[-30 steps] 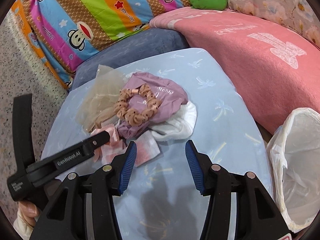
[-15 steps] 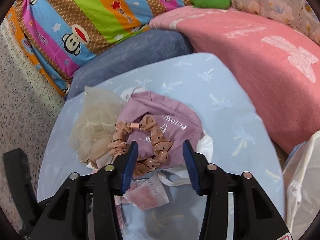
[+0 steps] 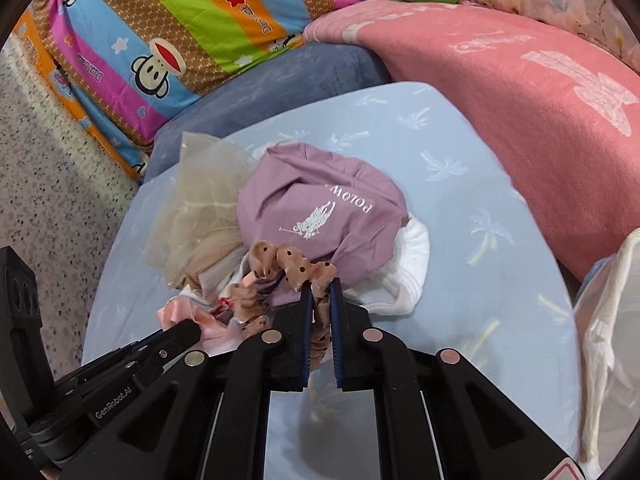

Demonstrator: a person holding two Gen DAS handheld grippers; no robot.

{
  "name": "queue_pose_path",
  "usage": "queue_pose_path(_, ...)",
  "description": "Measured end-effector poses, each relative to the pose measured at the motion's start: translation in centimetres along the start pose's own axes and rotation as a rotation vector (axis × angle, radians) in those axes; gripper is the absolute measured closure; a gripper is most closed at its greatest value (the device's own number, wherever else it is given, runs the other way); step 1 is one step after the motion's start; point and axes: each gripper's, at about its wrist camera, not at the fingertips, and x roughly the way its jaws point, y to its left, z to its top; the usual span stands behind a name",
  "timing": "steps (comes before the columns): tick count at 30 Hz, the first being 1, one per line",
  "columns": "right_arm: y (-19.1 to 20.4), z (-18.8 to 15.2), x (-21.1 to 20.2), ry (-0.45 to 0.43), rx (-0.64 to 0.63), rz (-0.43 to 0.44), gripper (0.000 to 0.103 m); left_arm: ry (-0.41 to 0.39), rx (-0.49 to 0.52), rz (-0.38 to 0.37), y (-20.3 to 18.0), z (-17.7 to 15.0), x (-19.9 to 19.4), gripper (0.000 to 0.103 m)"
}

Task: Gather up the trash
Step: 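Carry the pink bow and beige scrunchie over the bin with both tools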

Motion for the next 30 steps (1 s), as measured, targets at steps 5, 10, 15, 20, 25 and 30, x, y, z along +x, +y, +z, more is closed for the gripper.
queue_pose_path(5, -0.7, 0.1, -3.8, -0.063, 0.009, 0.008, 0.095, -0.041, 0.051, -0.028, -2.4, 0.1, -1.9, 0.095)
queue_pose_path(10, -2.0, 0.4, -7.6, -0.121, 0.014, 0.004, 0.095, -0.075, 0.107, -0.057, -5.7, 0.4, -2.9, 0.095)
queue_pose_path(15, -4.4, 0.3, -11.8, -0.189, 0.044, -0.014, 0.095, -0.102, 0.170, -0.093, -9.2, 0.0, -3.8, 0.095)
queue_pose_path(20, -7.5, -0.3, -15.3, -0.242, 0.078, -0.045, 0.095, -0.115, 0.237, -0.131, -12.8, -0.5, -4.3, 0.095)
queue_pose_path(25, -10.6, -1.1, -17.8, -0.276, 0.120, -0.082, 0.095, -0.111, 0.306, -0.169, -16.7, -1.5, -4.5, 0.094)
queue_pose_path(30, -14.0, -2.3, -20.0, -0.301, 0.175, -0.115, 0.095, -0.099, 0.375, -0.201, -20.3, -2.6, -4.3, 0.094)
